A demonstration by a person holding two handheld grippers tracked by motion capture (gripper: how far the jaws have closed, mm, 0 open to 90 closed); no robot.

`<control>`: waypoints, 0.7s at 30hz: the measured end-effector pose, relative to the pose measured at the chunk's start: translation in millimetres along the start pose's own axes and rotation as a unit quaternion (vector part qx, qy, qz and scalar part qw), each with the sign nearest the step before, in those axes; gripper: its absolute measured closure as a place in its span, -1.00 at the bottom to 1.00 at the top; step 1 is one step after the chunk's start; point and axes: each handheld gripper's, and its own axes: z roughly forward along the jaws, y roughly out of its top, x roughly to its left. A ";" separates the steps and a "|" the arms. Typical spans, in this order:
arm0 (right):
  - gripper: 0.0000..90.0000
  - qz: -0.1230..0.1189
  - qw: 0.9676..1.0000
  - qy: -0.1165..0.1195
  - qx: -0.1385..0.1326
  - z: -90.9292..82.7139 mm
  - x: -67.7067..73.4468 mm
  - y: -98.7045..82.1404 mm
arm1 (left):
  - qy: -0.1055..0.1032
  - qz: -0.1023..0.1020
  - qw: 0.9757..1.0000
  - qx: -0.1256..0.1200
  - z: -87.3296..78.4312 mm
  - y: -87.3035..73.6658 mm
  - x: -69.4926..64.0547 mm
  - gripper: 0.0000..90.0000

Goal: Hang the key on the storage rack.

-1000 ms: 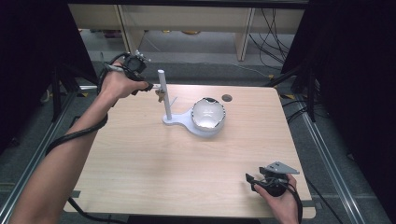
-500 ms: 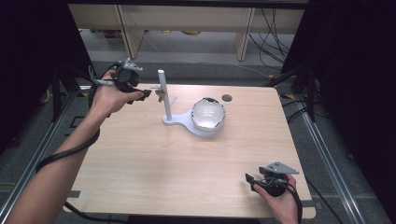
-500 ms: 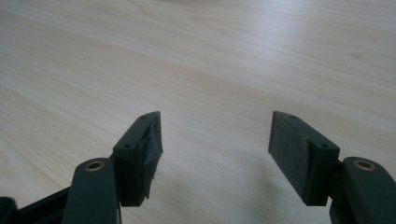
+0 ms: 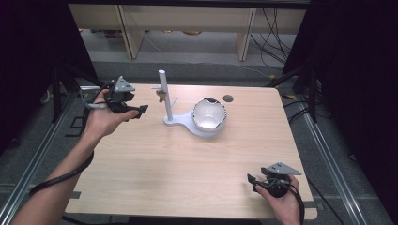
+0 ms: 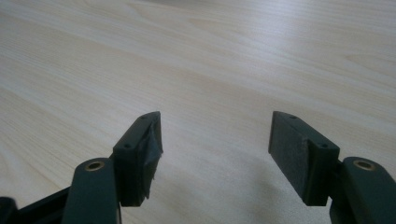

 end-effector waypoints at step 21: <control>-0.20 -0.007 1.000 -0.013 -0.005 0.8 1.9 -0.2 | 0.031 -0.074 0.997 -0.015 6.7 -124.1 -24.1 -0.25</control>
